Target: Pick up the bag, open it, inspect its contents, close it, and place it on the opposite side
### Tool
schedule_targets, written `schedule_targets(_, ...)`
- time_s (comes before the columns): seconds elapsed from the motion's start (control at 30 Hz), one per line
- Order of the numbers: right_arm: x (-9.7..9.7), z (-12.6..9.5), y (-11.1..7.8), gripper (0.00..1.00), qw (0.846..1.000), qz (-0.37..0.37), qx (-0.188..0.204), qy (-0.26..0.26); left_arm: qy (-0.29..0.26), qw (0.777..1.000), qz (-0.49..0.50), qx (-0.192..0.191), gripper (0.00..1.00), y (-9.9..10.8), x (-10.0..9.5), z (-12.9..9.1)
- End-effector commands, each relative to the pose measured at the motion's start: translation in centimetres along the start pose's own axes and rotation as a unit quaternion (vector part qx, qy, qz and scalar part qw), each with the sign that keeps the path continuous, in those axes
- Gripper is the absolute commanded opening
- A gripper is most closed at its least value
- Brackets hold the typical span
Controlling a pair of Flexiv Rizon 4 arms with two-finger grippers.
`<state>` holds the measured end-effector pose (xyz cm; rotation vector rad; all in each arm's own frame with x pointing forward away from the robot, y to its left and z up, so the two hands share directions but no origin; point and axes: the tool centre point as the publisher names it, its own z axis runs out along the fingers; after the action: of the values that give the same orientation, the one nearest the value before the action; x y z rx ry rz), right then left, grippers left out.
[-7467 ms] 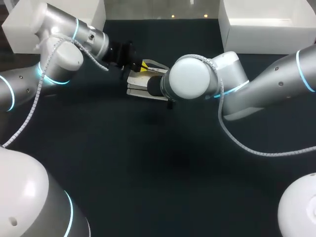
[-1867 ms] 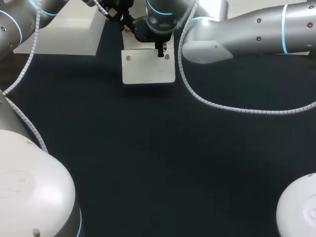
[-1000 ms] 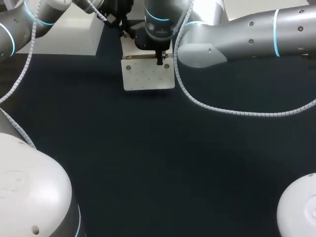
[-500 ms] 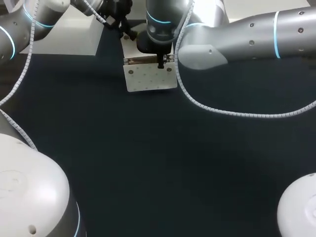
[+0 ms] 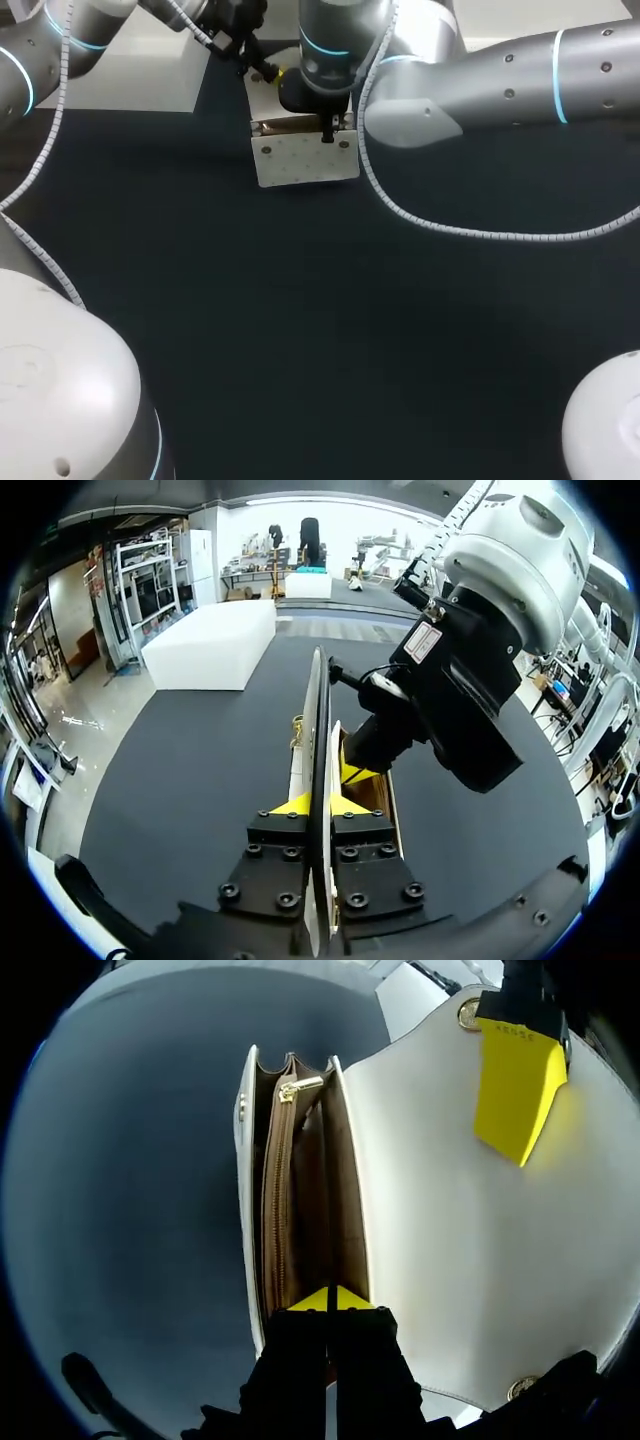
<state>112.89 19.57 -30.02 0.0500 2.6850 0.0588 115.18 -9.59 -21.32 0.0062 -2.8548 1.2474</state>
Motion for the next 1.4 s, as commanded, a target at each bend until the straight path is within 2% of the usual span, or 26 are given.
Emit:
schedule_targets(0.03, 0.1, 0.7, 0.1, 0.0, 1.0, -0.001, 0.005, 0.013, 0.027, 1.0, -0.002, 0.012, 0.0, 0.3, -0.9, 0.0)
schedule_targets(0.27, 0.6, 0.8, -0.1, 0.0, 1.0, -0.001, 0.005, 0.029, 0.039, 0.999, 0.001, 0.022, 0.0, -0.1, -0.7, -0.1)
schedule_targets(0.3, 0.6, 0.8, -0.1, 0.04, 0.999, -0.002, 0.006, 0.032, 0.044, 0.999, 0.004, 0.025, 0.0, -0.2, -0.7, -0.1)
schedule_targets(0.33, 0.7, 0.9, -0.1, 0.17, 0.999, -0.002, 0.006, 0.035, 0.046, 0.999, 0.004, 0.026, 0.0, -0.2, -0.6, 0.0)
schedule_targets(0.37, 0.8, 1.0, -0.1, 0.26, 0.999, -0.003, 0.006, 0.037, 0.046, 0.999, 0.004, 0.025, 0.0, -0.2, -0.6, 0.0)
schedule_targets(0.57, 1.3, 1.4, -0.1, 0.49, 0.999, 0.0, 0.006, 0.049, 0.05, 0.998, 0.008, 0.026, 0.0, -0.4, -0.5, 0.3)
schedule_targets(0.67, 1.5, 1.4, -0.2, 0.95, 0.999, 0.003, 0.006, 0.051, 0.052, 0.998, 0.01, 0.026, 0.0, -0.5, -0.4, 0.3)
schedule_targets(0.7, 1.5, 1.4, -0.2, 1.0, 0.999, 0.004, 0.006, 0.051, 0.053, 0.998, 0.011, 0.026, 0.0, -0.5, -0.4, 0.4)
schedule_targets(1.4, 1.5, 1.7, 0.1, 1.0, 0.999, 0.004, 0.0, 0.054, 0.06, 0.998, 0.02, 0.029, 0.0, -0.1, -0.3, 0.8)
